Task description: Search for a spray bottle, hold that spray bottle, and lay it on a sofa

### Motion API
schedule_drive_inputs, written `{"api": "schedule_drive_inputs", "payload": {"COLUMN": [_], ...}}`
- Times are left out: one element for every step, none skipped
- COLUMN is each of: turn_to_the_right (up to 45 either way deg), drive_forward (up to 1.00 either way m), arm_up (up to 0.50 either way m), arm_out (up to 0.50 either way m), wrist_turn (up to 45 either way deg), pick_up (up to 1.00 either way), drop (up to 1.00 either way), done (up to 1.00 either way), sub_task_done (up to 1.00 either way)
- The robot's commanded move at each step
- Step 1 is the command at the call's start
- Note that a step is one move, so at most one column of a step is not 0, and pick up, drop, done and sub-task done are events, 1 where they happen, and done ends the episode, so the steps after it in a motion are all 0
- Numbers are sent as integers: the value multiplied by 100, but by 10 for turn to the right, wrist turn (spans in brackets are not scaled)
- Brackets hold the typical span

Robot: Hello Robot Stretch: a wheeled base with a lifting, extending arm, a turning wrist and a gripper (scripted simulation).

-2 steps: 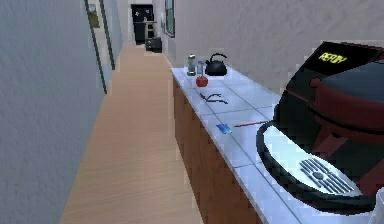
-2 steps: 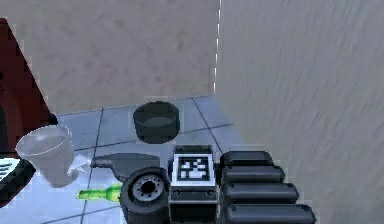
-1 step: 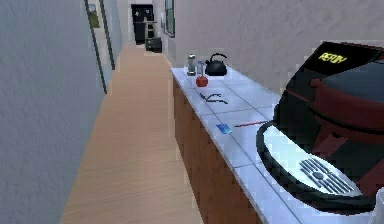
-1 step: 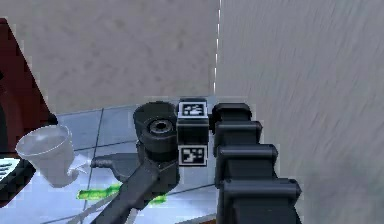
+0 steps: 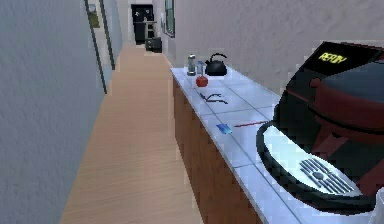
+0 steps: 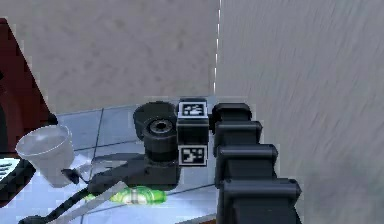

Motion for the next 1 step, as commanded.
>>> {"api": "schedule_drive_inputs", "payload": {"turn_to_the_right": [0], "drive_forward": [0], "arm_up": [0], "arm_out": [0], "wrist_turn": [450], "pick_up": [0], "drop": [0], "done": [0], "sub_task_done": [0]}}
